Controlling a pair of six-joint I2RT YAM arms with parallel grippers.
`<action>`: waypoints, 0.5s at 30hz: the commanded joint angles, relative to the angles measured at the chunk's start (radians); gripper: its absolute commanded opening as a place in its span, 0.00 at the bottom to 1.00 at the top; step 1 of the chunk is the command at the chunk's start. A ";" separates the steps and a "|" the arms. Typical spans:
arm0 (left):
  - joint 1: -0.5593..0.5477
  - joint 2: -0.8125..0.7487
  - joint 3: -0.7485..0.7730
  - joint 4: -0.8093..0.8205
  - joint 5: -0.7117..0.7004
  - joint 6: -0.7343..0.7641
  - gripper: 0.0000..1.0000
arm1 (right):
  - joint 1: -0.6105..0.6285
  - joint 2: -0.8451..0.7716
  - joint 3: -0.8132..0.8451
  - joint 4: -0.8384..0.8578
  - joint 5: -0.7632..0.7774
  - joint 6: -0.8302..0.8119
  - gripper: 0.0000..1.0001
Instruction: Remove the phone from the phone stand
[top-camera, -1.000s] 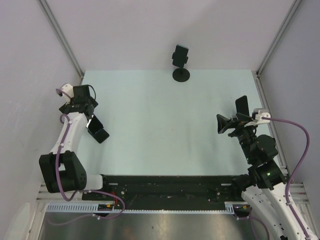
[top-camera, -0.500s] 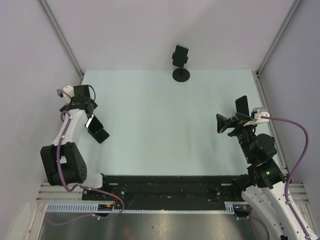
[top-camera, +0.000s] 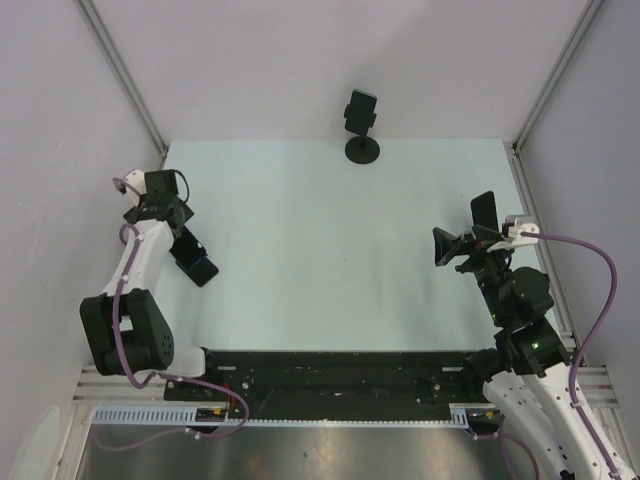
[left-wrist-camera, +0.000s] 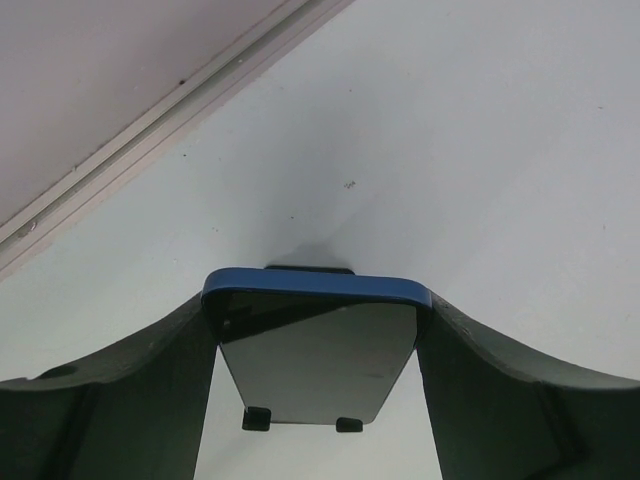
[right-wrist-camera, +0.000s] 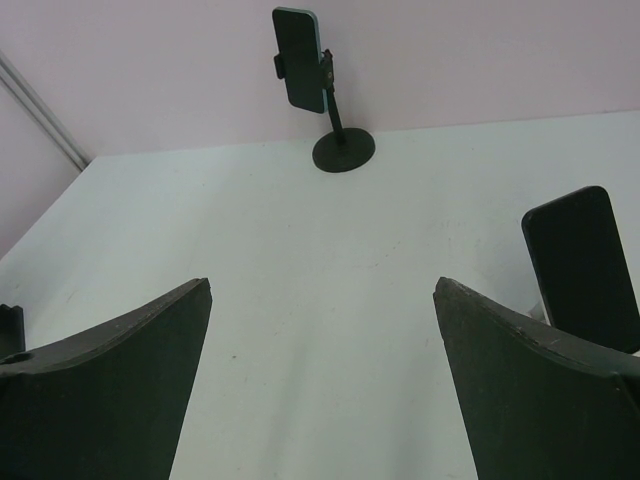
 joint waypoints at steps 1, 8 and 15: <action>0.004 -0.101 0.022 0.002 0.056 0.019 0.34 | -0.004 0.000 -0.002 0.049 -0.012 -0.016 1.00; -0.004 -0.187 0.034 -0.003 0.142 0.054 0.18 | 0.003 0.016 0.002 0.062 -0.102 -0.026 1.00; -0.111 -0.226 0.074 -0.043 0.243 0.081 0.06 | 0.012 0.118 0.044 0.072 -0.320 0.005 1.00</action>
